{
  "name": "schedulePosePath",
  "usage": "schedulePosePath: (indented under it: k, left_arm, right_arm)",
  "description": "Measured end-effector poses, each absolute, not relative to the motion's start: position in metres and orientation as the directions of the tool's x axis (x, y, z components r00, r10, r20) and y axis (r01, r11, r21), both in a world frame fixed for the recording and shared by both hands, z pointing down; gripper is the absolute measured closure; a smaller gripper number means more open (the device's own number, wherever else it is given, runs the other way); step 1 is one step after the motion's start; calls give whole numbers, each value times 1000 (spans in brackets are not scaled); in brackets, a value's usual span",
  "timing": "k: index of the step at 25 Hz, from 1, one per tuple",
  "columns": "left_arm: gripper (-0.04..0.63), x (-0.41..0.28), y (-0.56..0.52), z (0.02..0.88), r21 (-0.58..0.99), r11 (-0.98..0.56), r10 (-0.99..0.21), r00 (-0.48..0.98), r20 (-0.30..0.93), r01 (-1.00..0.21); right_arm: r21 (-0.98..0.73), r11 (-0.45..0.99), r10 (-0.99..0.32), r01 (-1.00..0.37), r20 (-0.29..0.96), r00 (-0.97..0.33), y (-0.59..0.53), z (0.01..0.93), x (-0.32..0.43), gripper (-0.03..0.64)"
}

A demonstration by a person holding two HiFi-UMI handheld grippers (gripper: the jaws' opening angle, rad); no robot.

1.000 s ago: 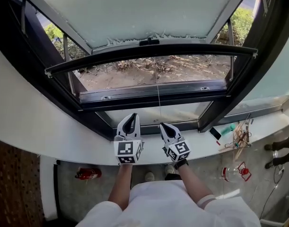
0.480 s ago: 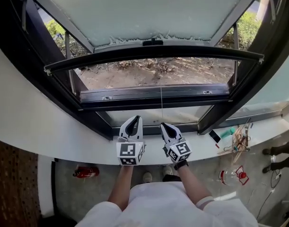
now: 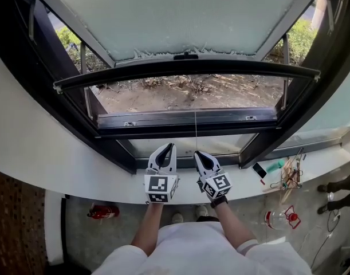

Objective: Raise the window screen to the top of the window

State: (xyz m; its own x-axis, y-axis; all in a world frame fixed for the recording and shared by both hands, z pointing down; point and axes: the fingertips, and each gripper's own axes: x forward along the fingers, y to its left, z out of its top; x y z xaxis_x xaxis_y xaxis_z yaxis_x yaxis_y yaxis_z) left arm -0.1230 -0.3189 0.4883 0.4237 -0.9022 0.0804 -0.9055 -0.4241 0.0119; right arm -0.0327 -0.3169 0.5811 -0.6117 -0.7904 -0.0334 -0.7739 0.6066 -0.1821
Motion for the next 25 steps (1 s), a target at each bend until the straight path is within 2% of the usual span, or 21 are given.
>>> schedulePosePath:
  k: [7, 14, 19, 25]
  left_arm:
    - [578, -113, -324, 474, -2, -445, -894, 445, 52, -895]
    - [578, -112, -332, 458, -5, -447, -894, 447, 20, -894]
    - [578, -112, -330, 437, -19, -443, -896, 444, -18, -896]
    - [578, -117, -326, 398, -38, -436, -893, 438, -100, -899]
  right_arm:
    - [-167, 619, -784, -767, -70, -617, -324, 566, -33, 614]
    - [-126, 642, -765, -756, -168, -622, -330, 513, -38, 614]
    - [-168, 659, -748, -733, -253, -613, -335, 473, -33, 614]
    - [-42, 657, -720, -753, -332, -610, -332, 417, -29, 614]
